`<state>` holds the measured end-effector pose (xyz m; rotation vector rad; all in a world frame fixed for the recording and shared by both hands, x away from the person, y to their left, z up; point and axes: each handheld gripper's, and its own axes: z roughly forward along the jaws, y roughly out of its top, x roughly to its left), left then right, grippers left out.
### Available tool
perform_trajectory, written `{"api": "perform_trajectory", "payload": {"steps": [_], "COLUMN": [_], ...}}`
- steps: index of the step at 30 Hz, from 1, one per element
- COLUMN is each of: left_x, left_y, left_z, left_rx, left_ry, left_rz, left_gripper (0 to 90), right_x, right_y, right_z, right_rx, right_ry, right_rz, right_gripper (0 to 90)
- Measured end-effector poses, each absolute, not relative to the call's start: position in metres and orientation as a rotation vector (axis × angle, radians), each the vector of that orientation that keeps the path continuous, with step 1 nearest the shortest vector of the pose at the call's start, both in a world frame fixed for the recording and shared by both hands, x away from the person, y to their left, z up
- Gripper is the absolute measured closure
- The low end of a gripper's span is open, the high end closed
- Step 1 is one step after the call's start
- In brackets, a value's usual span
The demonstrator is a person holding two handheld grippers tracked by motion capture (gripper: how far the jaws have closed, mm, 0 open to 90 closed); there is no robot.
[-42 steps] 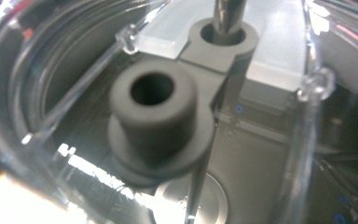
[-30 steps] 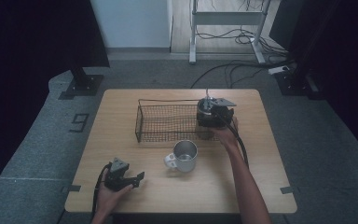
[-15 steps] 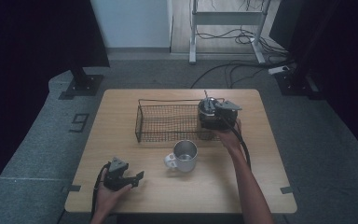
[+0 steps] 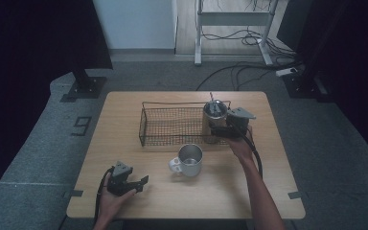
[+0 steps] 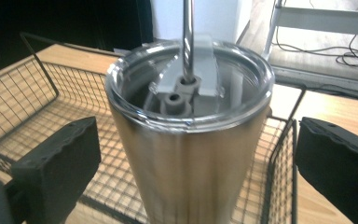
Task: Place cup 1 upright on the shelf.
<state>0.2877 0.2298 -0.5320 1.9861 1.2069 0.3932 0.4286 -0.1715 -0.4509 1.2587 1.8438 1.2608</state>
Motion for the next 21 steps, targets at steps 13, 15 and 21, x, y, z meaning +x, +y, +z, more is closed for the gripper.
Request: {"api": "perform_trajectory", "payload": {"steps": [13, 15, 21], "left_x": [0.286, 0.286, 0.285], "left_y": [0.226, 0.225, 0.225], "left_z": [-0.531, -0.531, -0.53], "left_rx": [1.99, 1.99, 1.989], "left_ry": [1.193, 1.192, 1.184], "left_rz": [0.401, 0.402, 0.403], "left_gripper": [21.3, 21.2, 21.3], "right_x": [0.402, 0.398, 0.383], "right_y": [-0.194, -0.197, -0.202], "right_z": [-0.463, -0.465, -0.473], "right_rx": [1.272, 1.274, 1.261], "right_ry": [1.818, 1.817, 1.839], "right_rz": [1.309, 1.315, 1.314], "right_gripper": [2.2, 2.5, 3.5]}}
